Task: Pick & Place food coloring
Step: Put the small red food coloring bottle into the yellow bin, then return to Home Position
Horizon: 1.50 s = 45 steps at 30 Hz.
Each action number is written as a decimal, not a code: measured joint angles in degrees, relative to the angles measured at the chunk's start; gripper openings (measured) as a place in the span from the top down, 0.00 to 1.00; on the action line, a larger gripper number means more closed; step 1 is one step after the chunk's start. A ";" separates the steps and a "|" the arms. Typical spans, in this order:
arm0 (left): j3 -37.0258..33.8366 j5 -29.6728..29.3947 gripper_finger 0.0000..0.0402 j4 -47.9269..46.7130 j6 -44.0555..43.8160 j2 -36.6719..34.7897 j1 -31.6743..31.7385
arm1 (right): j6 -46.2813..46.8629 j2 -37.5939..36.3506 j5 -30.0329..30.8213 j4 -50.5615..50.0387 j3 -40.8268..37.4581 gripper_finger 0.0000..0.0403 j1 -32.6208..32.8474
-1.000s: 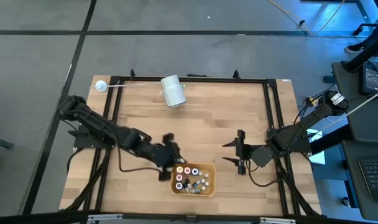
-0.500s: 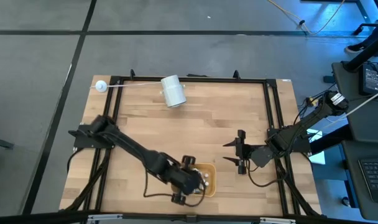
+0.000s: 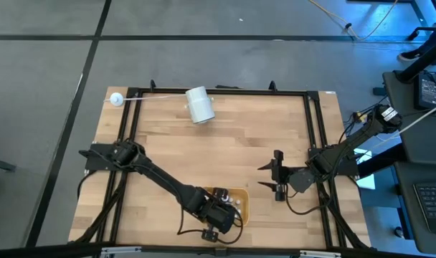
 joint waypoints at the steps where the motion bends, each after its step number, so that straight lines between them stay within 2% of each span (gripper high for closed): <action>1: 0.00 0.09 0.84 -0.02 -0.07 0.23 0.00 | 0.00 0.00 -0.61 -0.01 0.00 0.40 0.02; 5: 0.00 0.34 0.79 0.26 -0.14 0.23 0.00 | 0.00 0.00 -3.05 -0.01 -0.01 0.40 0.00; 10: 0.00 0.23 0.74 1.99 -0.14 0.21 0.00 | -0.03 0.00 -3.33 0.00 0.00 0.40 0.00; 17: 0.00 0.50 0.73 1.23 -0.08 0.12 0.14 | -0.09 0.00 -3.36 0.00 -0.01 0.40 0.02; 21: 0.00 1.44 0.74 -0.76 1.36 -2.88 0.17 | -0.14 -0.05 -3.17 0.09 -0.01 0.40 0.00; 26: -0.08 -9.67 0.73 -3.30 5.11 -10.69 0.17 | -0.52 -0.64 -2.42 -0.34 0.00 0.40 0.03; 28: -2.41 -11.56 0.72 -0.80 7.57 -13.82 0.64 | 0.17 -0.99 -2.43 -0.52 -0.01 0.40 0.04; 31: -11.06 -8.18 0.72 8.52 10.78 -19.89 2.32 | 1.25 -1.87 -2.33 -1.73 0.02 0.40 0.15; 35: -28.88 2.46 0.73 26.78 12.45 -29.22 7.00 | 2.49 -3.12 -1.57 -4.41 0.01 0.40 0.15; 37: -37.94 5.97 0.73 34.34 12.41 -34.86 9.55 | 3.25 -3.82 -0.42 -6.59 -0.17 0.40 0.15; 41: -53.75 6.90 0.73 46.10 12.09 -47.11 13.08 | 4.26 -7.68 4.45 -5.21 -5.60 0.40 0.15; 45: -68.19 6.29 0.72 55.72 12.01 -59.48 15.21 | 4.13 -15.08 4.84 3.36 -13.77 0.40 0.15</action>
